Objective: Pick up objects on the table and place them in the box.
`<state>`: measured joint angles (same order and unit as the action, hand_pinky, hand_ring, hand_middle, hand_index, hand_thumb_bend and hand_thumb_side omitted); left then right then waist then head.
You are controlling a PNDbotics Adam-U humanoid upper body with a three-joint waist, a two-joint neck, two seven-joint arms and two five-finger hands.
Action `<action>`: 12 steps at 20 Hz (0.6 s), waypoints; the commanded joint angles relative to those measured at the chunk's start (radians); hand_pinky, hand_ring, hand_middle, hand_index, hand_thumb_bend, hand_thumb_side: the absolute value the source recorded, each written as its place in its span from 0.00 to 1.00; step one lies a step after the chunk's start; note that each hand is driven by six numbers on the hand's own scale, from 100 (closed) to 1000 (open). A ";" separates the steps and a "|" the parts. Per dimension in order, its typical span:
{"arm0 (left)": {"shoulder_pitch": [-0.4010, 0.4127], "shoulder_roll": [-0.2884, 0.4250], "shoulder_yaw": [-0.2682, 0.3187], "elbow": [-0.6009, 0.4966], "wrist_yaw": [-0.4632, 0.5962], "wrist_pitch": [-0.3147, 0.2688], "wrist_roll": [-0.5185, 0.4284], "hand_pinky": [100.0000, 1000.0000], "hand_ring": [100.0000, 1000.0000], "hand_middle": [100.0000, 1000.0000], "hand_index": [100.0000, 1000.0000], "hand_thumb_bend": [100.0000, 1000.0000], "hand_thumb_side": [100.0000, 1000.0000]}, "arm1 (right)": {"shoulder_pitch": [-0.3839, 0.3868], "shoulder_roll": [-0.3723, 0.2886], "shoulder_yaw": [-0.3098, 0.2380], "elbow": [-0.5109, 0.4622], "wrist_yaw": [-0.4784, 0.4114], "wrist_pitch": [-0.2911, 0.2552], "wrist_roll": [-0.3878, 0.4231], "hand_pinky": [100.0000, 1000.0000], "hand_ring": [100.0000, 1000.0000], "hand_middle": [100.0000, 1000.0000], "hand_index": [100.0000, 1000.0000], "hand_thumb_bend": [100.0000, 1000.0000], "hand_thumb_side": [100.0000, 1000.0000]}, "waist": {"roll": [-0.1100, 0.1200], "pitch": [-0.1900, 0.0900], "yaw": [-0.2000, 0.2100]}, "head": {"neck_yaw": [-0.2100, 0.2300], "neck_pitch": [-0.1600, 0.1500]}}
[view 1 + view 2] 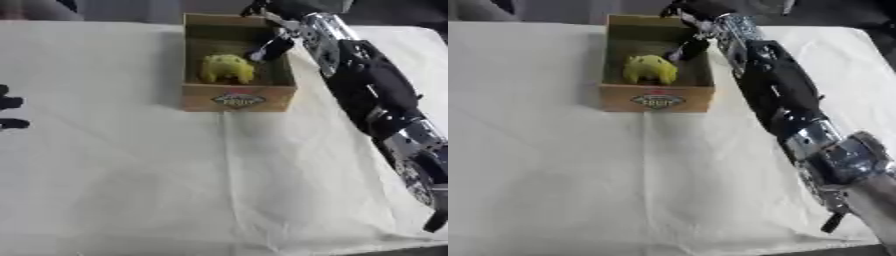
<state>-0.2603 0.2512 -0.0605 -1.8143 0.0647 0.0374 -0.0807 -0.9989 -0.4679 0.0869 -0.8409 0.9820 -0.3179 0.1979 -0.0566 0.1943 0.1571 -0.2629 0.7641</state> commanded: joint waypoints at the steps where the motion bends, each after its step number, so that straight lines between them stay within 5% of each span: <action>1: -0.002 0.010 0.013 -0.012 -0.003 -0.002 0.006 0.59 0.74 0.54 0.72 0.25 0.57 | -0.004 -0.075 -0.030 -0.050 -0.055 0.016 -0.040 0.72 0.83 0.78 0.88 0.39 0.24 | 0.004 -0.021 -0.008 | 0.009 0.006; 3: 0.002 0.012 0.016 -0.011 -0.004 -0.002 0.009 0.59 0.74 0.54 0.72 0.25 0.57 | 0.011 -0.106 -0.054 -0.052 -0.086 0.037 -0.069 0.71 0.82 0.78 0.88 0.37 0.22 | 0.003 -0.023 -0.017 | 0.014 0.006; 4: 0.003 0.013 0.017 -0.010 -0.005 -0.002 0.010 0.59 0.74 0.54 0.72 0.25 0.57 | 0.020 -0.122 -0.068 -0.052 -0.102 0.048 -0.084 0.68 0.80 0.76 0.87 0.27 0.15 | 0.002 -0.023 -0.023 | 0.017 0.006; 5: 0.004 0.013 0.018 -0.011 -0.005 -0.002 0.011 0.59 0.74 0.54 0.72 0.25 0.57 | 0.031 -0.140 -0.084 -0.050 -0.118 0.061 -0.099 0.67 0.80 0.76 0.87 0.33 0.18 | 0.001 -0.024 -0.028 | 0.020 0.006; 6: 0.004 0.015 0.019 -0.011 -0.005 -0.002 0.013 0.59 0.74 0.54 0.72 0.26 0.56 | 0.042 -0.155 -0.101 -0.043 -0.133 0.076 -0.115 0.65 0.79 0.75 0.86 0.18 0.07 | 0.000 -0.024 -0.032 | 0.022 0.006; 7: 0.004 0.015 0.020 -0.011 -0.005 -0.002 0.013 0.59 0.74 0.54 0.72 0.25 0.57 | 0.051 -0.167 -0.114 -0.032 -0.150 0.089 -0.131 0.64 0.78 0.74 0.86 0.29 0.15 | -0.001 -0.025 -0.034 | 0.023 0.006; 12: 0.009 0.017 0.021 -0.009 -0.005 -0.002 0.015 0.59 0.74 0.54 0.72 0.25 0.57 | 0.079 -0.204 -0.156 0.056 -0.230 0.143 -0.204 0.61 0.77 0.72 0.85 0.24 0.13 | -0.003 -0.031 -0.046 | 0.028 0.006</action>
<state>-0.2456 0.2518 -0.0498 -1.8133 0.0643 0.0357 -0.0690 -0.9049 -0.6230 -0.0524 -0.7957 0.7760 -0.1864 0.0130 -0.0621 0.1834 0.1117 -0.2382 0.7641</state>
